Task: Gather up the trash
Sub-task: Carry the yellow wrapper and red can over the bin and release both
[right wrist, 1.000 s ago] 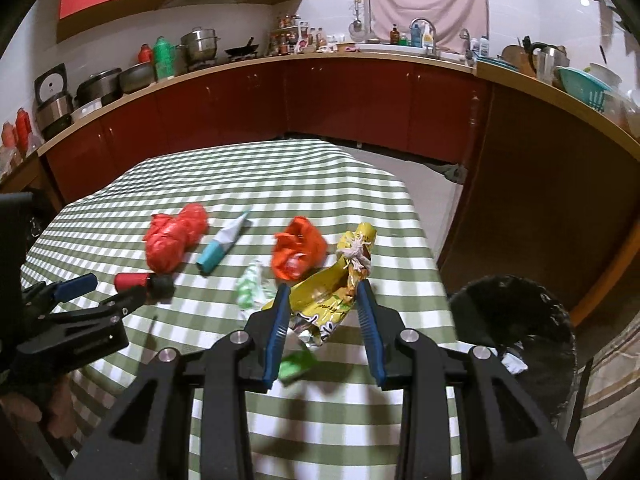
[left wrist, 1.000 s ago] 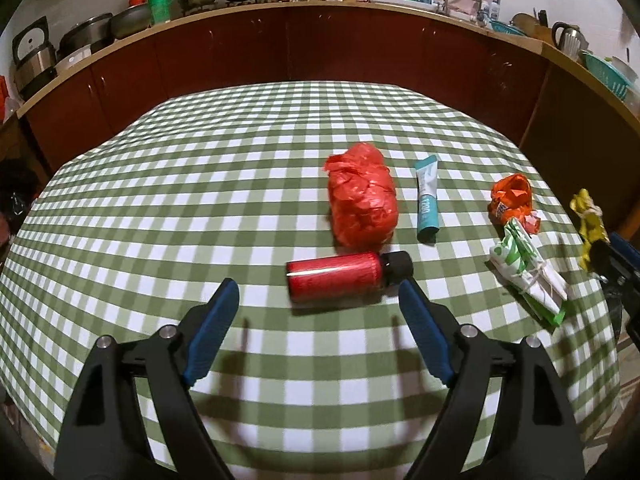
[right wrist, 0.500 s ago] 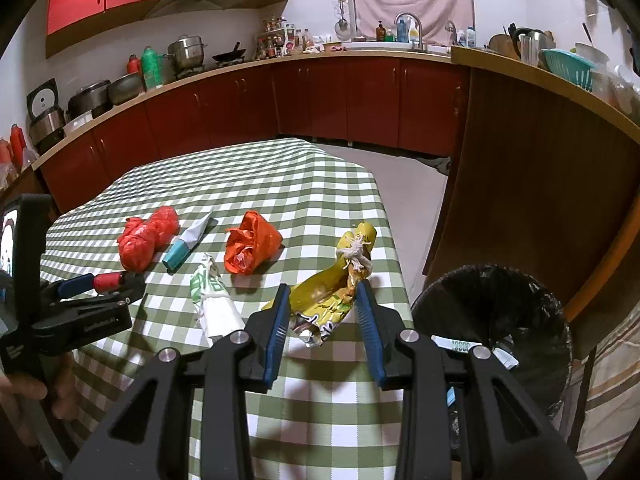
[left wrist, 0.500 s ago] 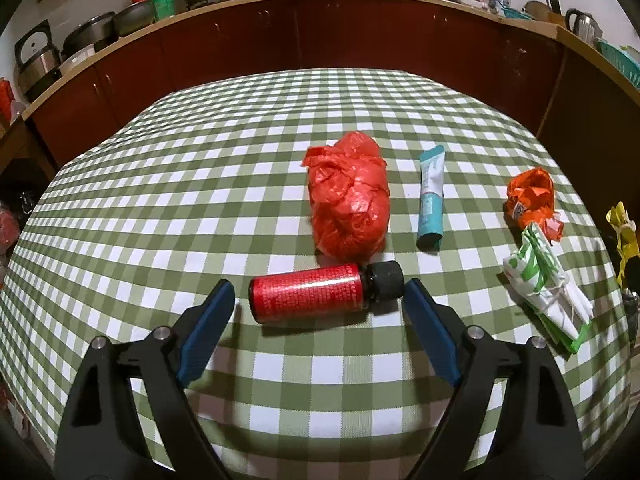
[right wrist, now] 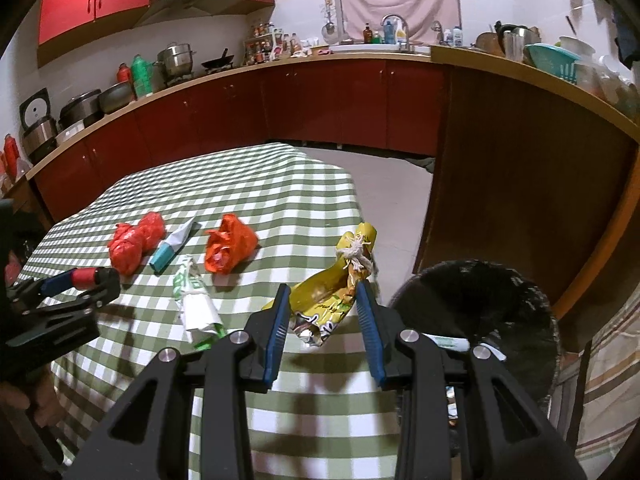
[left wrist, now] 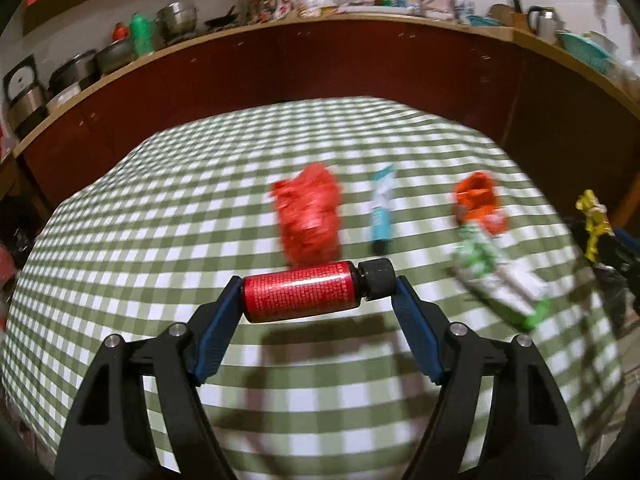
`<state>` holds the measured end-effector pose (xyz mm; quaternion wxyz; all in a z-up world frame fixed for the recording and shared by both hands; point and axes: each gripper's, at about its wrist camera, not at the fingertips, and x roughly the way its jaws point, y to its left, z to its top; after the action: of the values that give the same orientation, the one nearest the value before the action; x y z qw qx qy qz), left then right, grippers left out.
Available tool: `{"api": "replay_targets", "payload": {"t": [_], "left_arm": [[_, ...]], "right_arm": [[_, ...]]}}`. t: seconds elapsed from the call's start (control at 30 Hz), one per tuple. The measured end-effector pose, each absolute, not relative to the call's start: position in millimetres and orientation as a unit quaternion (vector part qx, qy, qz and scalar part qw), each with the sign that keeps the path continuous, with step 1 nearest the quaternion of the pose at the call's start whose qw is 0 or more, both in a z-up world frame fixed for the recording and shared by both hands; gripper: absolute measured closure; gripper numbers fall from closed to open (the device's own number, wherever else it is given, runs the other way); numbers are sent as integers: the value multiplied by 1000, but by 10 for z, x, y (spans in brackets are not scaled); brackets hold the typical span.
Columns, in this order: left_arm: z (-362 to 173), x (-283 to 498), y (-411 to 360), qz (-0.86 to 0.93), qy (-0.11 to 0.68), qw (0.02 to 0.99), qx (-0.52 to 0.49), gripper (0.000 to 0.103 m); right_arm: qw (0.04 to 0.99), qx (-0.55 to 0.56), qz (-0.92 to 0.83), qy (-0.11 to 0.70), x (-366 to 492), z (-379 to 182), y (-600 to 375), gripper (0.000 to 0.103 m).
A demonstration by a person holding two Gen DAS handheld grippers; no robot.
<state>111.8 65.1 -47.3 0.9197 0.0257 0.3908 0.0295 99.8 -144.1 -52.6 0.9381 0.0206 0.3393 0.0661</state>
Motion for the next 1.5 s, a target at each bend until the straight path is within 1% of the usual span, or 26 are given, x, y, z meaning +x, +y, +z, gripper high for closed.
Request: {"api": "replay_targets", "payload": {"t": [0.3,0.5,0.73,0.97,1.03,1.1,1.13,1.17,1.23,1.5], "left_arm": [[-252,1095,-153,-66,347,934,58,30],[-266,1133,-833,-124,330,932,84,30],[-386,1243,-1334,-164,338,922,97,30],[-489,1339,-1645,-176,337,917,120,30],[-533,1361,-1705,-181,342,914,124,30],[-588,1391,-1777,-185,351,908,133,29],[-601,1396,-1802,-185,354,907,135,29],[-615,1402,-1817,-184,356,906,136,29],[-640,1406,-1835,-182,357,906,137,21],[-649,1408,-1831,-181,359,905,135,21]], "right_arm": [[947,17,11,321,862,-475,-1928,68],[946,25,-30,323,798,-499,-2331,68],[943,32,-51,328,752,-620,-2675,68],[940,41,-52,334,780,-749,-2843,68],[940,41,-50,334,801,-756,-2845,64],[941,39,-53,332,817,-760,-2869,55],[942,41,-56,329,815,-752,-2881,55],[943,44,-59,326,808,-742,-2897,54],[943,48,-63,323,797,-727,-2926,54],[942,55,-76,322,738,-730,-3006,54]]}}
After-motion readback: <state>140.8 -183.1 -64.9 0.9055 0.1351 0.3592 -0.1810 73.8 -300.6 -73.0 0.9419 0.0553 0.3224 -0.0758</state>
